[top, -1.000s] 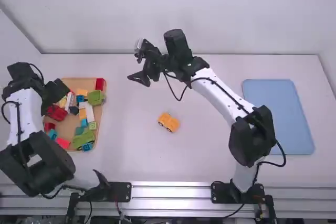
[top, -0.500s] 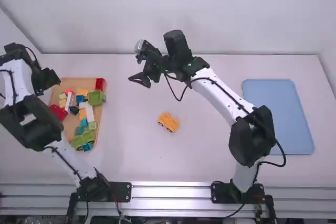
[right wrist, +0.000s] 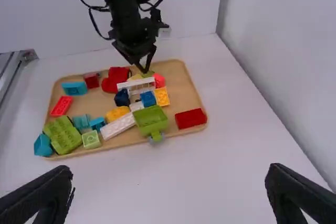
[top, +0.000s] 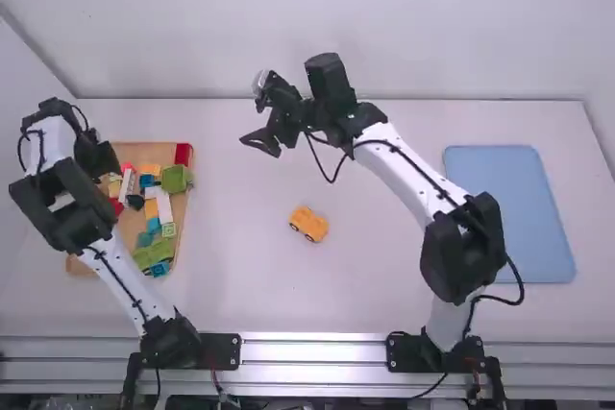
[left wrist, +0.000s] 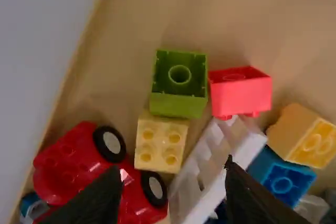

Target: Assemble lego blocks to make yellow taxi

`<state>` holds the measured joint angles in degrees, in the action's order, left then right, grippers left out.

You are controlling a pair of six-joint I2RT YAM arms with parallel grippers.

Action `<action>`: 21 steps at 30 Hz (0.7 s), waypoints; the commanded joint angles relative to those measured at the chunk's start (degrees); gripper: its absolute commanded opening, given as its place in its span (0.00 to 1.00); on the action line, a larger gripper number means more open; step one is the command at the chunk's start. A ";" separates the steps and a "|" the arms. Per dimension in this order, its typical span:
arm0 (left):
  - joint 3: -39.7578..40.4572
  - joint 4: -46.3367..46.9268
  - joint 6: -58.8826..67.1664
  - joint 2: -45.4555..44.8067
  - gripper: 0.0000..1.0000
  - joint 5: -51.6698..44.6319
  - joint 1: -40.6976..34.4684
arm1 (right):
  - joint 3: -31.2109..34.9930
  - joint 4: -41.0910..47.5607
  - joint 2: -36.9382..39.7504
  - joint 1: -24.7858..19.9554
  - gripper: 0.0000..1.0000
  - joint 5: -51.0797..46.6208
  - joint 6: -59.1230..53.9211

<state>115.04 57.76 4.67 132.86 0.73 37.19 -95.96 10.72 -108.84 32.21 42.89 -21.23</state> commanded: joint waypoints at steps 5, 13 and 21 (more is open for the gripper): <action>-5.68 -2.69 4.04 0.37 0.54 1.70 0.76 | -2.01 0.04 -0.52 -0.02 0.98 0.28 -0.04; -10.12 -7.37 3.74 0.37 0.50 1.70 0.74 | -2.01 0.24 -0.52 -0.02 0.98 0.33 -0.04; -12.98 -7.28 2.23 0.37 0.40 1.66 0.74 | -2.01 0.46 -0.52 -0.04 0.98 0.31 0.00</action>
<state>103.50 50.22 7.53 132.88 2.22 37.41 -95.94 11.16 -108.86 32.18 42.89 -21.12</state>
